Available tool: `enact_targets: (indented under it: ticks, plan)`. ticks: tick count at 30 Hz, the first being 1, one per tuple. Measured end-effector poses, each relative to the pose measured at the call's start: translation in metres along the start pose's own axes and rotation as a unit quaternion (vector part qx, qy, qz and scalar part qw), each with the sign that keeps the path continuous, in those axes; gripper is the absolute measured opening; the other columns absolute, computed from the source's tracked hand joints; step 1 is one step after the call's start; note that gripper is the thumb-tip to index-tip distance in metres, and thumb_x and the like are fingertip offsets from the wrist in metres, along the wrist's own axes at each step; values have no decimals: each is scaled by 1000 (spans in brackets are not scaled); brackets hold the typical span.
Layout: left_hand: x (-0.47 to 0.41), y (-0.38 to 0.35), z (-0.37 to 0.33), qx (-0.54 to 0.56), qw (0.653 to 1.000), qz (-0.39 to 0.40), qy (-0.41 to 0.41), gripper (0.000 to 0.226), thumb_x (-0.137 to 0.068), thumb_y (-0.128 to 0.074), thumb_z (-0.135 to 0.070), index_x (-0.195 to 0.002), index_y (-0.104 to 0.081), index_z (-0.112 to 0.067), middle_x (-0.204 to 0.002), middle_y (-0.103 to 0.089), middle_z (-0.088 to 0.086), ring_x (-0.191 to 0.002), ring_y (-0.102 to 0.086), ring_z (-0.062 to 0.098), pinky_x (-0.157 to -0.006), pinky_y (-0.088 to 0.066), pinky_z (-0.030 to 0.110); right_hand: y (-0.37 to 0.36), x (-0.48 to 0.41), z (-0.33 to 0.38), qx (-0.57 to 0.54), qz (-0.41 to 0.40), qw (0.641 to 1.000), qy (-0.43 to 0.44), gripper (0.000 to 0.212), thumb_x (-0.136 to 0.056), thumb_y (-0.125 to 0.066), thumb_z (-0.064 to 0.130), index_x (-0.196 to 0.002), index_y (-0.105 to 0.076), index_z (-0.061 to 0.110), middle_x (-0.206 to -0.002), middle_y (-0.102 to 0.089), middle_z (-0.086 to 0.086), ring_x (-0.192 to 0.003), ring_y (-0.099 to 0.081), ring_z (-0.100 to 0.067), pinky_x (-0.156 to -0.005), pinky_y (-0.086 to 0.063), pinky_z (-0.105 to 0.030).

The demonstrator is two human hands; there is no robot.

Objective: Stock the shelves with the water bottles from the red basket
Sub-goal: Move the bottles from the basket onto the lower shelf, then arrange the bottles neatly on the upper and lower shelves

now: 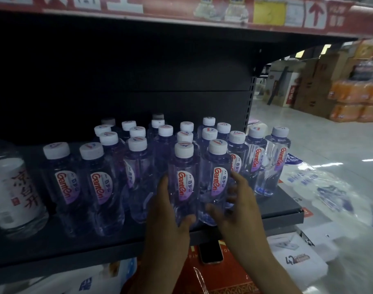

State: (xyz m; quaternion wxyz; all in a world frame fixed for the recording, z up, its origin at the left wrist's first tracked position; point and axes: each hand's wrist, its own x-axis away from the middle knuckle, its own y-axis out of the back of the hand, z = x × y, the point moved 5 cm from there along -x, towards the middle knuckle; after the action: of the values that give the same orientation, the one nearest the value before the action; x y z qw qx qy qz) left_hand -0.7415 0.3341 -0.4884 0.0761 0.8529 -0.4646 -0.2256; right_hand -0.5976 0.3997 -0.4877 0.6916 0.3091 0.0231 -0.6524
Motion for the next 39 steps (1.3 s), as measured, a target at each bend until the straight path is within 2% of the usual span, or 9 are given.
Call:
enact_targets:
  ticks: [5, 10, 12, 18, 21, 24, 29, 35, 39]
  plan:
    - [-6, -2, 4, -25, 1000, -14, -1, 98, -79, -75, -9, -144, -15, -51, -142, -47, -11, -129, -47, 9, -103, -40, 30, -5, -2, -4, -11, -13, 1000, -17, 75, -81, -79, 17, -138, -36, 40, -115, -50, 26, -102, -52, 15, -77, -48, -5]
    - [-12, -7, 3, -34, 999, -34, -8, 94, -83, -71, -5, -148, -15, -43, -148, -41, -7, -135, -40, 10, -95, -33, 16, -10, -6, -6, 3, -23, 999, -25, 72, -82, -78, 20, -139, -37, 34, -127, -57, 8, -112, -56, -8, -94, -53, -36]
    - [-13, -8, 0, -46, 998, -48, -10, 92, -84, -69, -2, -149, -16, -41, -145, -42, -5, -133, -42, 11, -91, -36, 13, -11, -8, -4, 14, -22, 999, -35, 70, -83, -78, 20, -137, -37, 35, -127, -57, 6, -113, -56, -10, -94, -53, -39]
    - [-4, -6, -9, -115, 992, -53, 9, 90, -90, -64, -13, -154, -4, -33, -146, -43, 9, -123, -54, 21, -92, -50, 32, -4, -8, 13, 55, 15, 997, -60, 72, -86, -75, 23, -144, -32, 28, -136, -54, 0, -127, -51, -18, -101, -49, -42]
    - [23, 3, -3, -192, 981, 3, 0, 79, -97, -54, -25, -155, 0, -27, -147, -40, 9, -122, -52, 21, -86, -42, 24, 3, 0, 26, 127, 19, 990, -56, 74, -90, -69, 23, -149, -26, 21, -143, -46, -9, -127, -50, -28, -95, -47, -41]
    - [57, 31, 4, -298, 954, 26, -15, 70, -100, -46, -30, -154, -2, -30, -150, -33, 4, -127, -45, 22, -90, -44, 32, -2, 37, 48, 178, 26, 983, -31, 62, -92, -62, 18, -145, -31, 16, -141, -38, -14, -122, -48, -38, -82, -47, -41]
    - [136, 117, 33, -394, 919, -10, -22, 56, -91, -55, -20, -145, -40, -14, -127, -56, 16, -110, -56, 36, -85, -50, 44, -52, 131, 80, 208, 182, 961, 18, 45, -87, -58, 14, -131, -51, 9, -128, -47, -18, -115, -52, -40, -96, -47, -45]
    - [296, 278, 117, -414, 895, -108, 128, 44, -91, -52, -20, -133, -55, -10, -116, -60, 20, -99, -60, 42, -75, -52, 45, -149, 277, 119, 185, 434, 880, 57, 26, -91, -55, 17, -116, -58, 19, -118, -53, -10, -102, -59, -29, -86, -45, -32]
    - [419, 355, 170, -390, 864, -149, 282, 44, -92, -59, -14, -135, -53, -9, -122, -60, 20, -109, -57, 39, -86, -49, 46, -216, 370, 139, 152, 538, 827, 51, 25, -89, -57, 15, -112, -64, 10, -115, -64, -12, -108, -60, -27, -88, -46, -30]
